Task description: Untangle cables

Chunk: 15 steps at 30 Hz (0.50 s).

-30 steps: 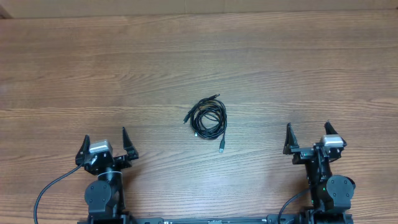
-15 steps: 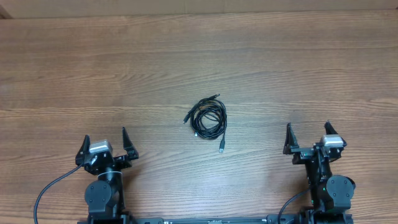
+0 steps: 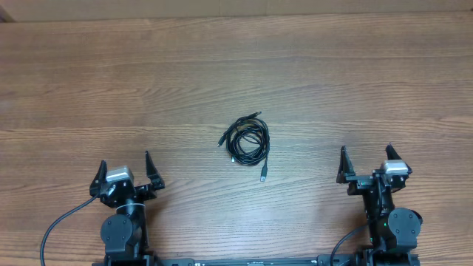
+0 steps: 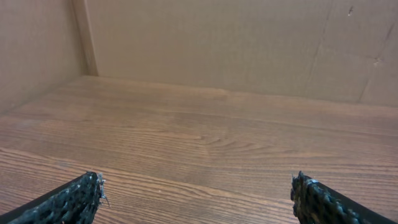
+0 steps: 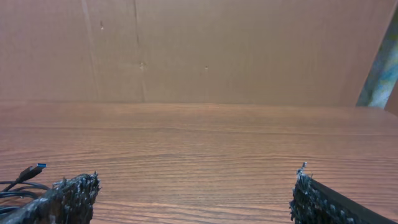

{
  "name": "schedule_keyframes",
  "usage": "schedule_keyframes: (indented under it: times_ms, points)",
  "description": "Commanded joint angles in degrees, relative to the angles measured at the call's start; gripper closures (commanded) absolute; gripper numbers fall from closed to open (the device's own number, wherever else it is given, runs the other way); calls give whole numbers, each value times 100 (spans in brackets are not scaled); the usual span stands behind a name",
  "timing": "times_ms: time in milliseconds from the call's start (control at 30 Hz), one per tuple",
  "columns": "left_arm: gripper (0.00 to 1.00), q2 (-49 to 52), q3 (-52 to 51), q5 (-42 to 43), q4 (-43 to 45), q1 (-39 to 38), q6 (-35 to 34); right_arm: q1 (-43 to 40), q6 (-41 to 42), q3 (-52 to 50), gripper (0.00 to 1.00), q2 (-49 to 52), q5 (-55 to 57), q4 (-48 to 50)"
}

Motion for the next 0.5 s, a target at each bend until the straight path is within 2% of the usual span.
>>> schedule_keyframes:
  times_ms: [0, 100, 200, 267, 367, 467]
  points:
    - [0, -61, -35, -79, 20, 35, -61, 28, 22, -59, 0, -57, -20, 142]
    - [1, -61, -35, -81, 20, 35, -61, 28, 431, -59, 0, -57, -1650, 166]
    - [0, -61, -35, -79, 26, 33, -76, 35, 1740, -59, 0, -48, -3630, 225]
    - [0, -61, -35, -42, 63, 31, -131, 35, 2260, -59, 0, -48, -4409, 181]
    - [0, -61, -35, 885, 133, 31, -920, 35, 2726, -57, 0, -48, -4953, 323]
    - [0, -61, -35, 1888, 374, 31, -1932, 33, 2927, -22, 0, -48, -5362, 1128]
